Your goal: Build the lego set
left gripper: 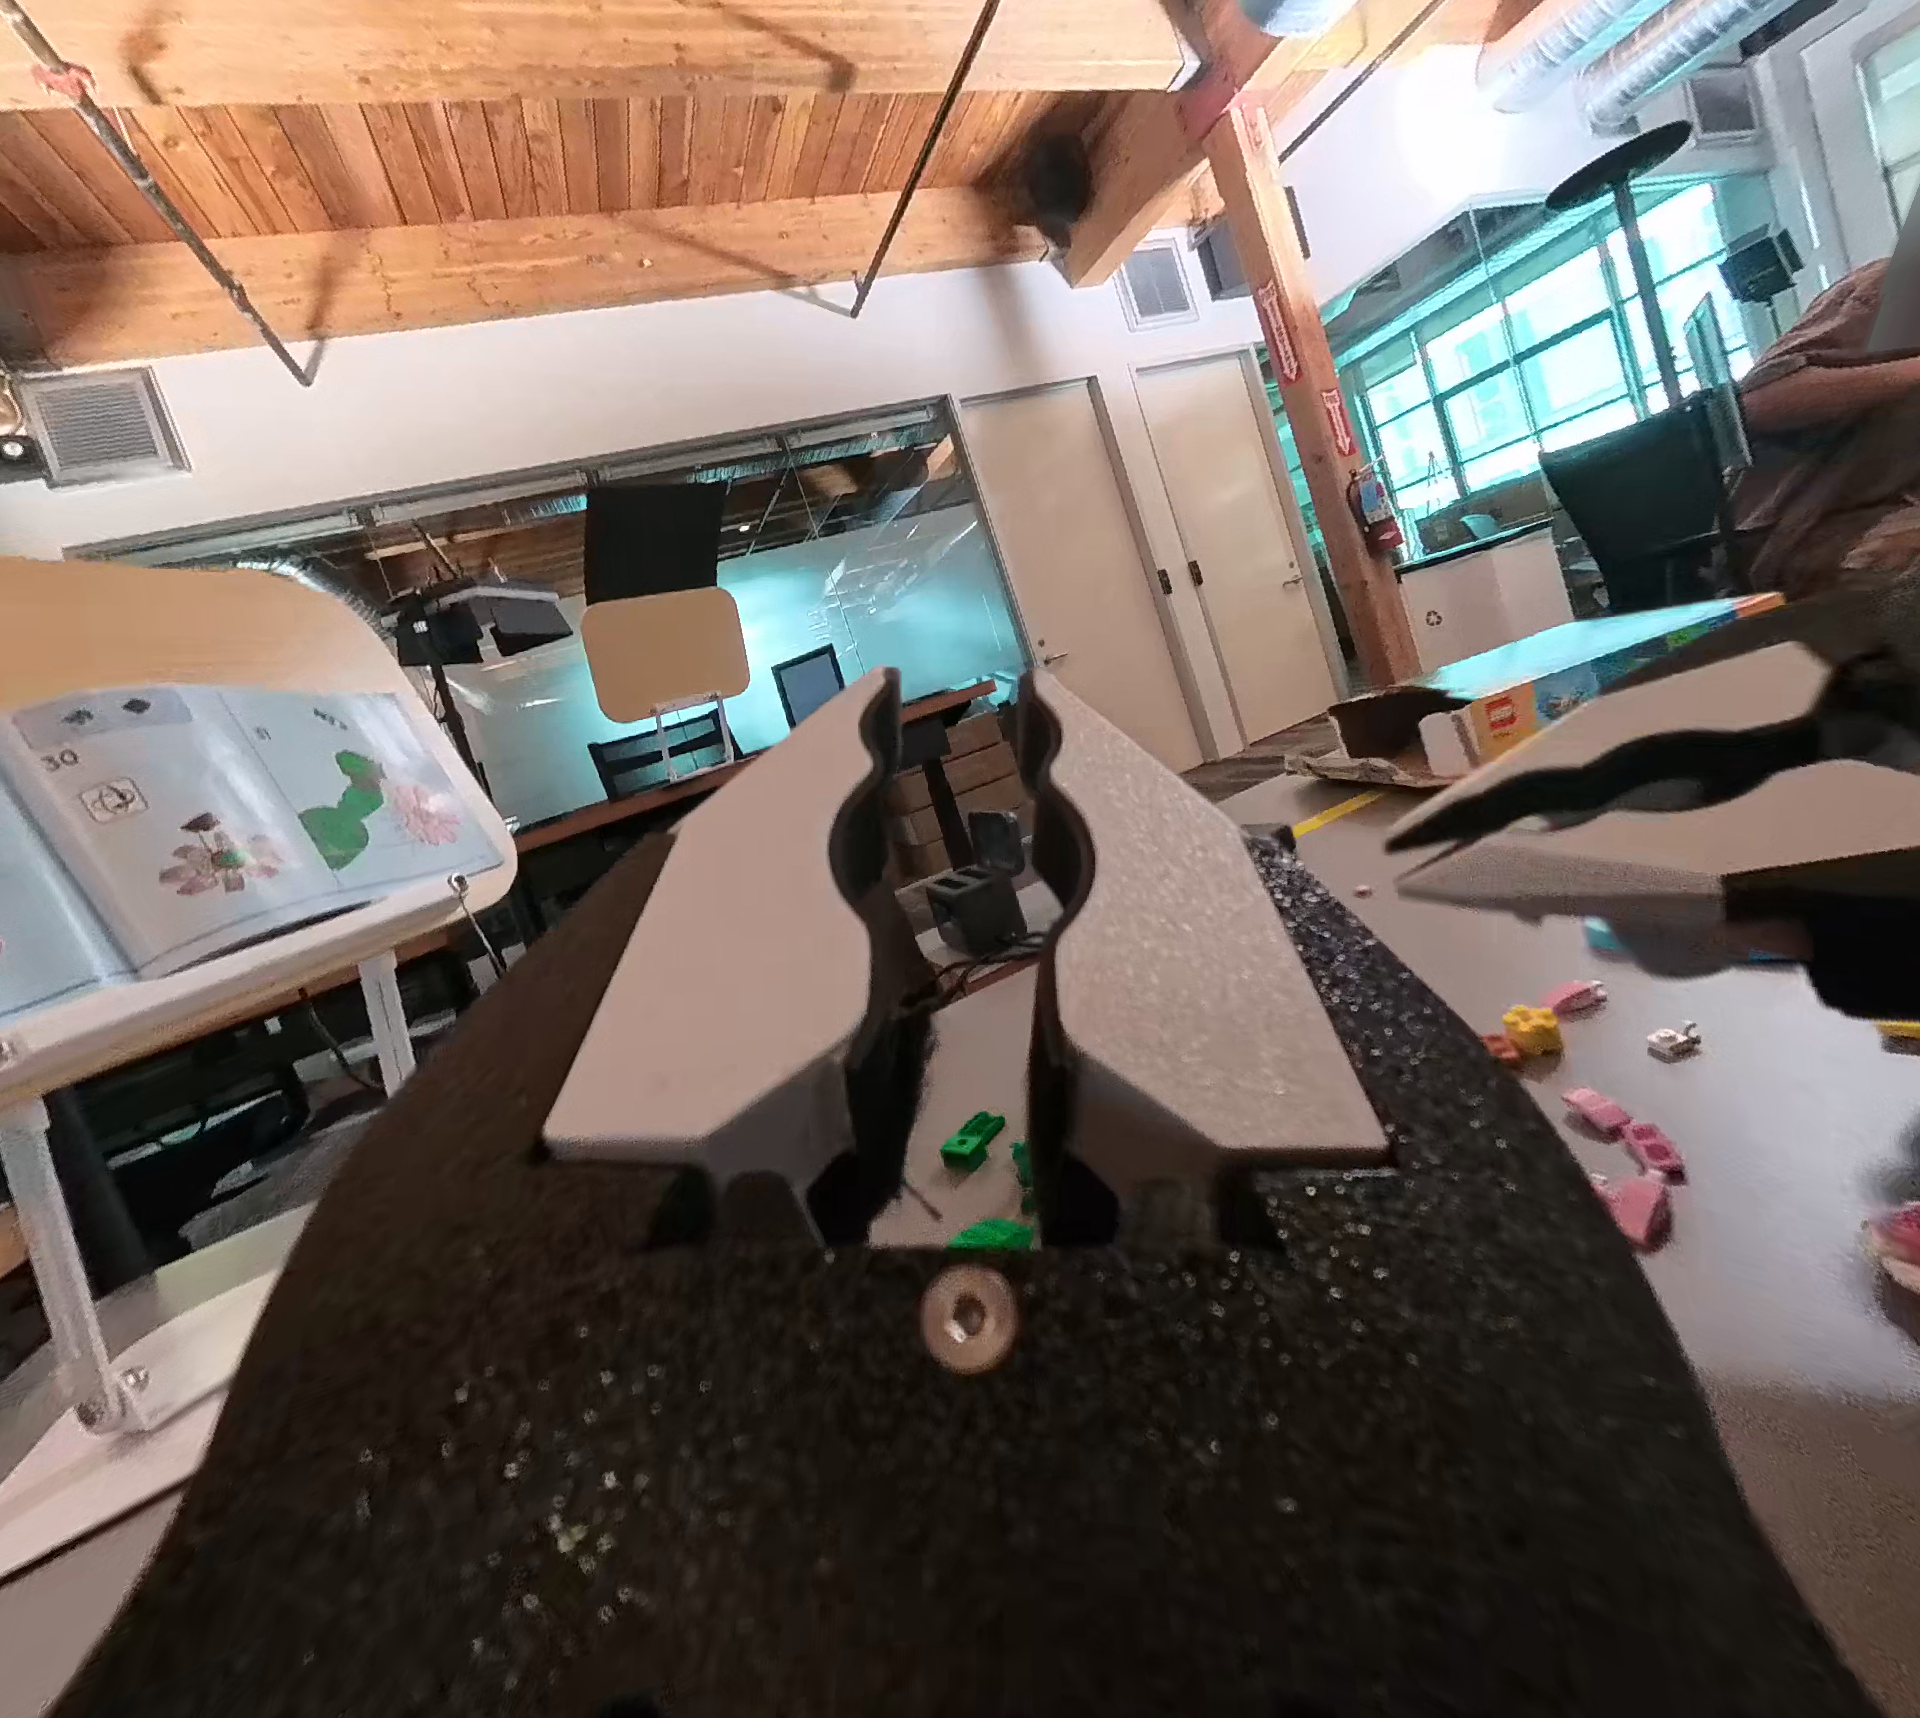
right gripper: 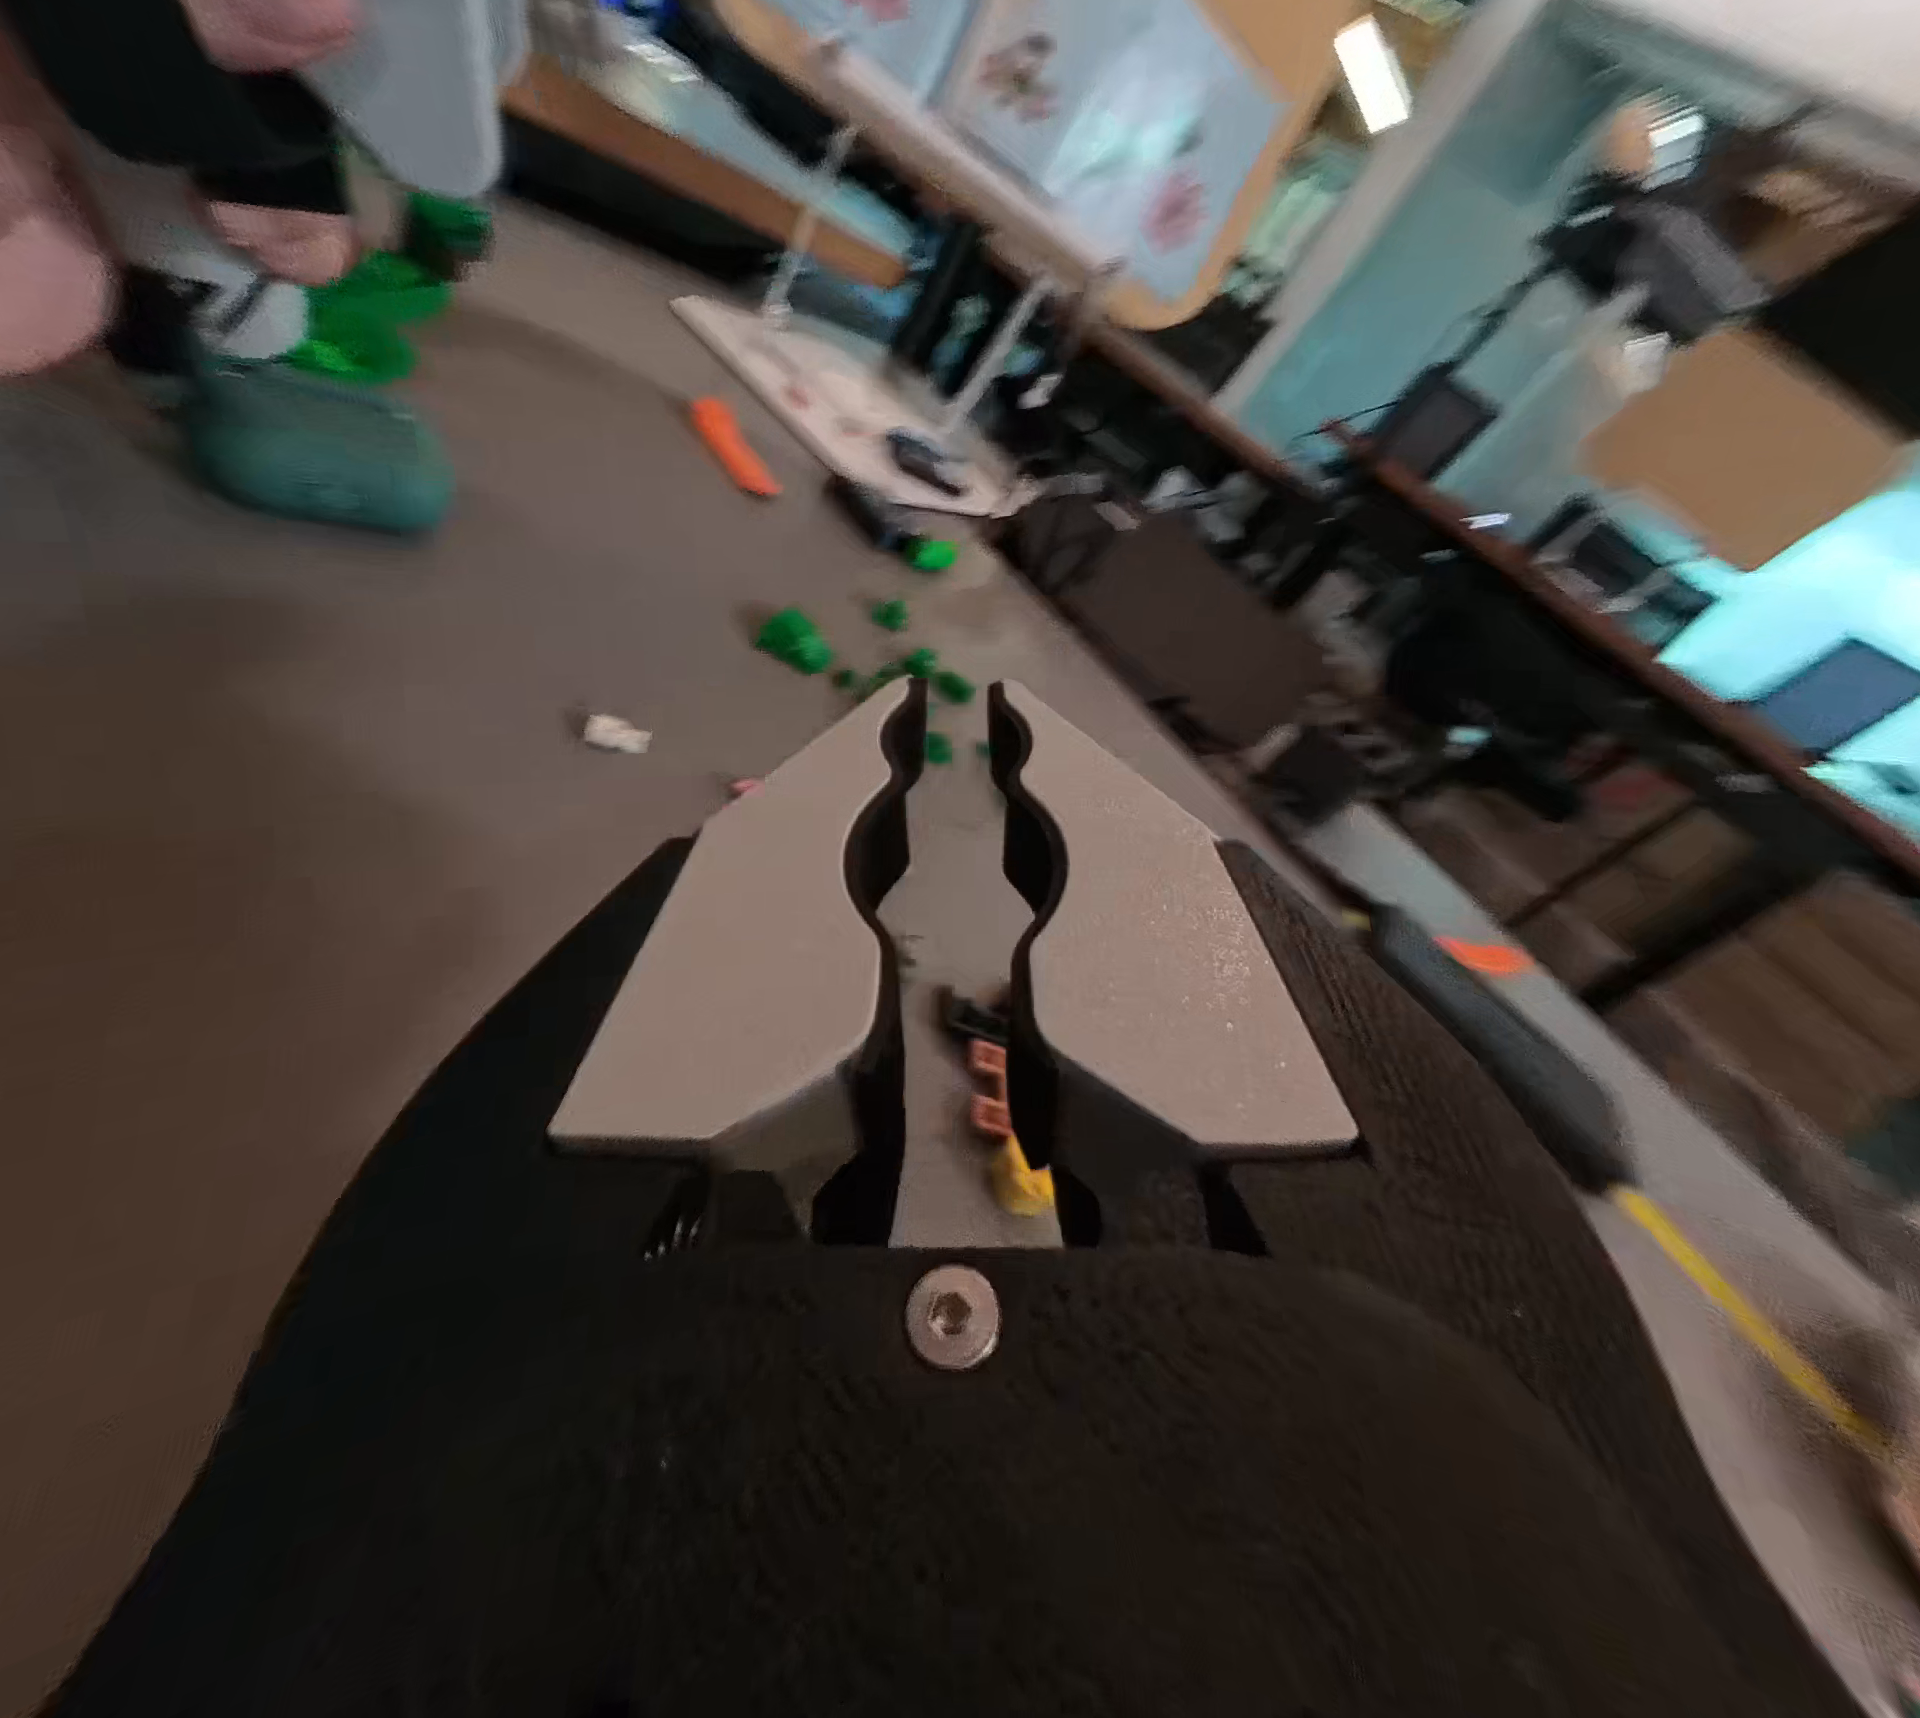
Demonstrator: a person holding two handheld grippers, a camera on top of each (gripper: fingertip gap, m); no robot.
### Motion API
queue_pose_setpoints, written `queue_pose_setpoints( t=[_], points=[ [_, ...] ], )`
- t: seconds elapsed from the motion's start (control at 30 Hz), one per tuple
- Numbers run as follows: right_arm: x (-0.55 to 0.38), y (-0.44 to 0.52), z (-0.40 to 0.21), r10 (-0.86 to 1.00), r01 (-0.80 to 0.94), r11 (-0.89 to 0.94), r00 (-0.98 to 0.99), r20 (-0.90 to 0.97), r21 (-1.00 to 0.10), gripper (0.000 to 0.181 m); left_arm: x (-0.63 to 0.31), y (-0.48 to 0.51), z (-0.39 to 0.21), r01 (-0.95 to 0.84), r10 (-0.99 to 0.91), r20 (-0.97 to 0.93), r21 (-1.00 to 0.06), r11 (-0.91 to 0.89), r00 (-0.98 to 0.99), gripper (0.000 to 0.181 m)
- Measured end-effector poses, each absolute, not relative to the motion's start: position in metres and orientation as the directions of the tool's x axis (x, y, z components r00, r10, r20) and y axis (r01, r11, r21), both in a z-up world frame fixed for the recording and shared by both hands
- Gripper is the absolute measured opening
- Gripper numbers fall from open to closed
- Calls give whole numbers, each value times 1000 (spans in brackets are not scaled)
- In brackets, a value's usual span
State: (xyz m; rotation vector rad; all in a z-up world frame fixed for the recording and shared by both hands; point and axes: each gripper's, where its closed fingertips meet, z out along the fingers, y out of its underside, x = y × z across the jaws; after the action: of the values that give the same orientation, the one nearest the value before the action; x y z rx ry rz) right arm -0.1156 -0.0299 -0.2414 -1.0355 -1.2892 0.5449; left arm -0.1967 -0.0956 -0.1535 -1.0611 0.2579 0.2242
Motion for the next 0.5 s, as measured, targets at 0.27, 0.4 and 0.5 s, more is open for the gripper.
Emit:
queue_pose_setpoints(
  t=[0.27, 0.4, 0.5],
  points=[
    [-153, -25, -311, 925, 600, 368, -310, 218, -711, 14, -190, -108, -139, -358, 83, -371, -778, 516, 925, 15],
    [-155, -25, -335, 930, 722, 307, -365, 35, -619, 17, -197, -108, -139, -376, 107, -377, -776, 506, 920, 13],
    [-164, -29, -335, 922, 703, 299, -387, 6, -645, 17, -202, -105, -140, -371, 106, -369, -786, 494, 923, 12]
  ],
)
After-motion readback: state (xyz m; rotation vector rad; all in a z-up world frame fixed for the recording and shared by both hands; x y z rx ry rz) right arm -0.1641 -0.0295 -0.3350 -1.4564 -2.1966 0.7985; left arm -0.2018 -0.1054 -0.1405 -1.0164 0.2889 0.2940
